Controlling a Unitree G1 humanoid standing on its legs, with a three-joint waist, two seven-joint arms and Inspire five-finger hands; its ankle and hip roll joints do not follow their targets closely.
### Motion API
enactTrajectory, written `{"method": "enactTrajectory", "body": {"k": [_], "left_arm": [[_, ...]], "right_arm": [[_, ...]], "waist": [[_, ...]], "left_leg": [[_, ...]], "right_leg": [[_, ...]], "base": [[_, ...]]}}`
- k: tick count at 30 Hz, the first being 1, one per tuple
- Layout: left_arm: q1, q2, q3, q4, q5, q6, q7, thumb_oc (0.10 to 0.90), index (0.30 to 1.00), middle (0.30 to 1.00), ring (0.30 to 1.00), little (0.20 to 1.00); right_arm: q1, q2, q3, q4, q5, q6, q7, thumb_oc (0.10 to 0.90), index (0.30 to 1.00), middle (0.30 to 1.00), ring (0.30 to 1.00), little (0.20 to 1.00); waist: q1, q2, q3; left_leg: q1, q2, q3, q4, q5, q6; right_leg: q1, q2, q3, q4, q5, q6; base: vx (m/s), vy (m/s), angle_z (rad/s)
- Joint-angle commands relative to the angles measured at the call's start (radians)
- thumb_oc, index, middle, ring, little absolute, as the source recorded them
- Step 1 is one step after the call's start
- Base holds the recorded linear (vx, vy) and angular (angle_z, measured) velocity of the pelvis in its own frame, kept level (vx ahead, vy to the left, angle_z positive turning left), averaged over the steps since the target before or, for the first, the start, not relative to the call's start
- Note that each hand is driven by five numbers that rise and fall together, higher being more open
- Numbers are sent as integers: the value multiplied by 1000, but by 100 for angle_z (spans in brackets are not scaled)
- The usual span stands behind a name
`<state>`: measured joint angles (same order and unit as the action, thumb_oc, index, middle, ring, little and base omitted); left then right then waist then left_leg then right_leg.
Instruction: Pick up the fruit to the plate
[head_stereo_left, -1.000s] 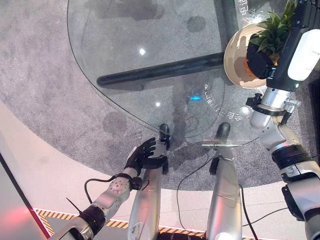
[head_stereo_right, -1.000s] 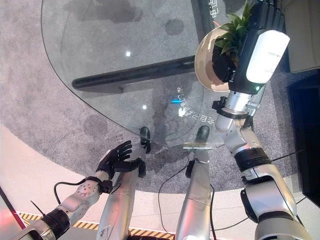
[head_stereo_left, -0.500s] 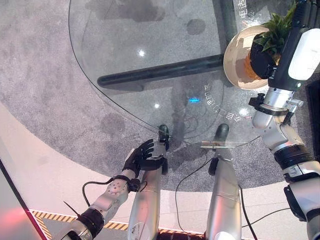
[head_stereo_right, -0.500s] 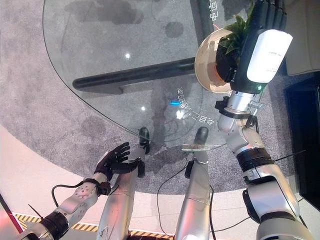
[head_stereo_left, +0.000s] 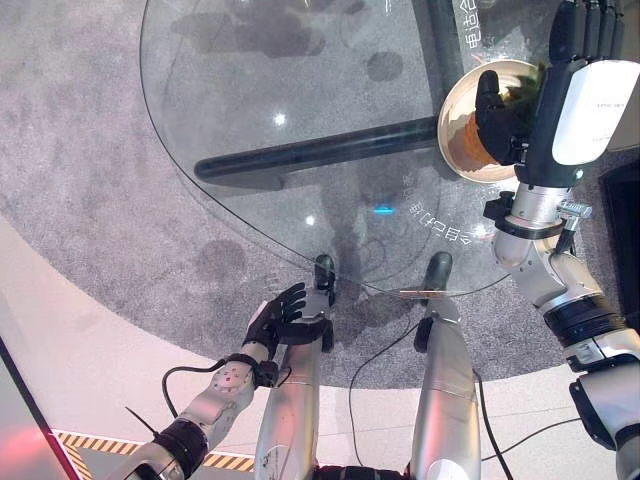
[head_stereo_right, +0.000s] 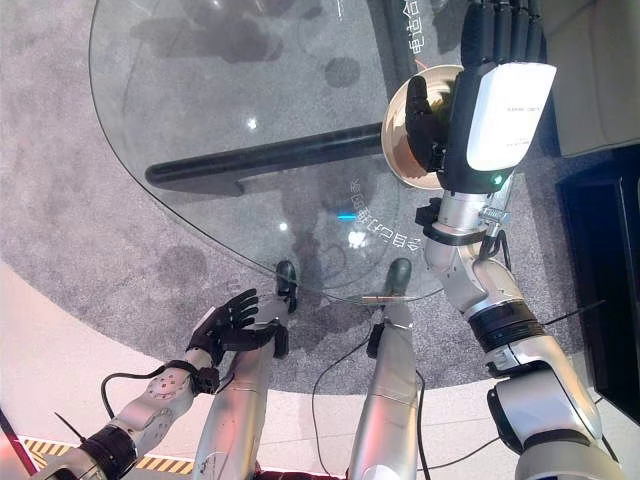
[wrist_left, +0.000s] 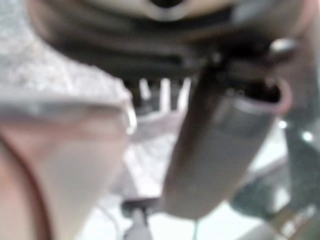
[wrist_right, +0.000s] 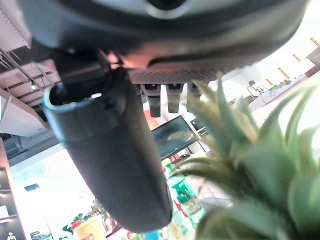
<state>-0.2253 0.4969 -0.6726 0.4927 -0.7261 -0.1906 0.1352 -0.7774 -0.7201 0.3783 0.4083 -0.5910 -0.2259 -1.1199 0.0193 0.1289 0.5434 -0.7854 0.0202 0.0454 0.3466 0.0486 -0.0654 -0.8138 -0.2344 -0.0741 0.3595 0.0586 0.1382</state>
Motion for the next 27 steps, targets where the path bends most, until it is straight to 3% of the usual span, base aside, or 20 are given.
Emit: {"method": "enactTrajectory", "body": {"k": [1, 27], "left_arm": [[129, 4, 26, -26, 30, -49, -31, 800, 900, 900, 900, 900], [142, -36, 88, 108, 48, -62, -94, 800, 900, 900, 900, 900]], "right_arm": [[-35, -97, 22, -141, -56, -56, -38, 800, 900, 900, 900, 900], [34, -39, 94, -184, -50, -144, 106, 800, 900, 900, 900, 900]], "waist": [[3, -12, -23], [8, -51, -23]], "left_leg": [[47, -127, 58, 11, -112, 51], [199, -128, 33, -23, -121, 52]], "right_leg": [[59, 121, -131, -25, -57, -25], [210, 124, -147, -45, -78, -28]], "base": [[0, 0, 0], [-1, -10, 1]]}}
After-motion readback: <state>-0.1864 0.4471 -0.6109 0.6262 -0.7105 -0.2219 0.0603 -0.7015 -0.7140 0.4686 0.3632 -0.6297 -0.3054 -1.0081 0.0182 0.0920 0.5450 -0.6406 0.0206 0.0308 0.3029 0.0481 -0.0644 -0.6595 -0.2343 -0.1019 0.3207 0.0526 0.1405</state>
